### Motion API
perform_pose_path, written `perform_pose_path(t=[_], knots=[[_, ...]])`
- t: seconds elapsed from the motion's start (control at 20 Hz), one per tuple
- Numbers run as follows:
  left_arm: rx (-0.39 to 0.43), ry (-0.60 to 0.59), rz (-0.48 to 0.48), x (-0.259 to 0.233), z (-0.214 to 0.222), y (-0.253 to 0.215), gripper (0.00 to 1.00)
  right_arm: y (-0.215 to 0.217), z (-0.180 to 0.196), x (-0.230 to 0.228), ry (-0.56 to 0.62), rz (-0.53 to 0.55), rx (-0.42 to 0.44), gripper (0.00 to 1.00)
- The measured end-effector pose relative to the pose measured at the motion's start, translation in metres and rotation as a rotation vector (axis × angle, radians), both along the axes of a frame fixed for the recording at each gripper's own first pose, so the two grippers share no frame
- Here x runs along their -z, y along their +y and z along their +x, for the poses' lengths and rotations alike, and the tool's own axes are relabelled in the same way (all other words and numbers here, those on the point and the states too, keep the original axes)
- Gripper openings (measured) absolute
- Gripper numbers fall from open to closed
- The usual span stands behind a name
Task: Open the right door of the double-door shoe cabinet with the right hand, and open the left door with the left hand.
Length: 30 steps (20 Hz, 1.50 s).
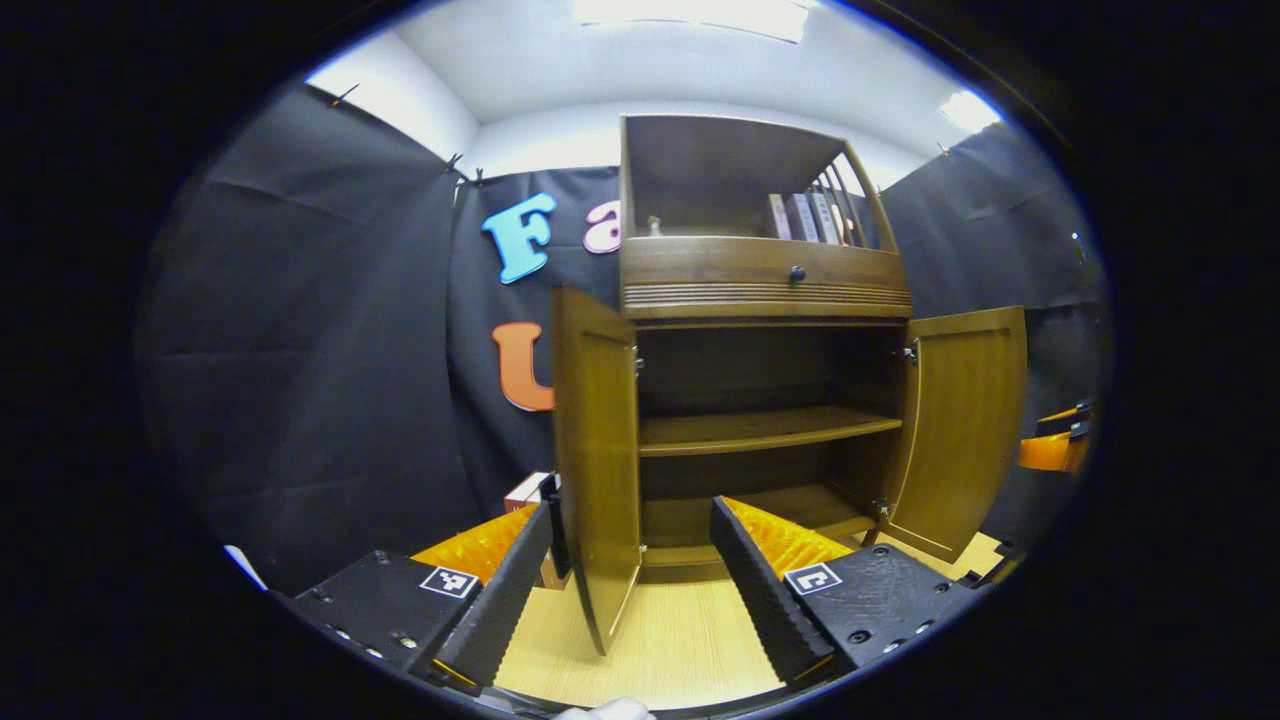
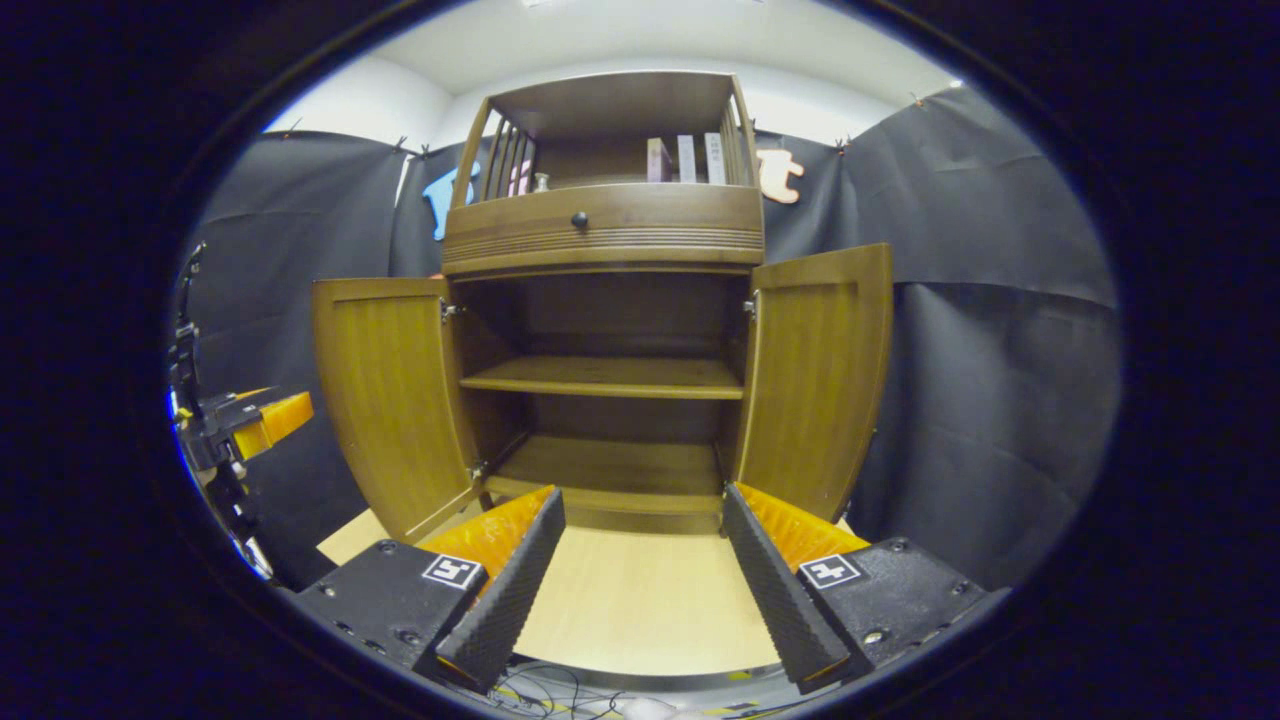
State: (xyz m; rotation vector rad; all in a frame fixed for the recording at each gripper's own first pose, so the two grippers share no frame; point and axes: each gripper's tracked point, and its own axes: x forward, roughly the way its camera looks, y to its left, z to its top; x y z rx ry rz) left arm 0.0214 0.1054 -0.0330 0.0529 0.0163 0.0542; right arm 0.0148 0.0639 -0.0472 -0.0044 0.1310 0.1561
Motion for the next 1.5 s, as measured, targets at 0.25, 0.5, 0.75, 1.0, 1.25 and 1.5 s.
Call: perform_pose_path(t=[0.25,0.5,0.75,1.0,1.25,1.5], knots=[[0.057,0.064,-0.104,0.009,-0.012,-0.062,0.96,-0.014,0.000,-0.008,-0.039,0.005,0.054,1.00],[0.062,0.078,-0.102,0.014,-0.019,-0.071,0.96,-0.022,-0.005,-0.012,-0.063,-0.008,0.078,1.00],[0.027,0.069,-0.047,0.014,-0.025,-0.062,0.96,-0.022,-0.009,-0.014,-0.069,0.003,0.080,1.00],[0.044,0.068,-0.034,0.009,-0.029,-0.068,0.96,-0.017,-0.012,-0.016,-0.077,0.003,0.070,1.00],[0.054,0.068,-0.042,0.007,-0.032,-0.074,0.96,-0.022,-0.018,-0.019,-0.084,0.012,0.082,1.00],[0.065,0.074,-0.037,0.005,-0.036,-0.077,0.96,-0.023,-0.023,-0.018,-0.079,0.021,0.087,1.00]])
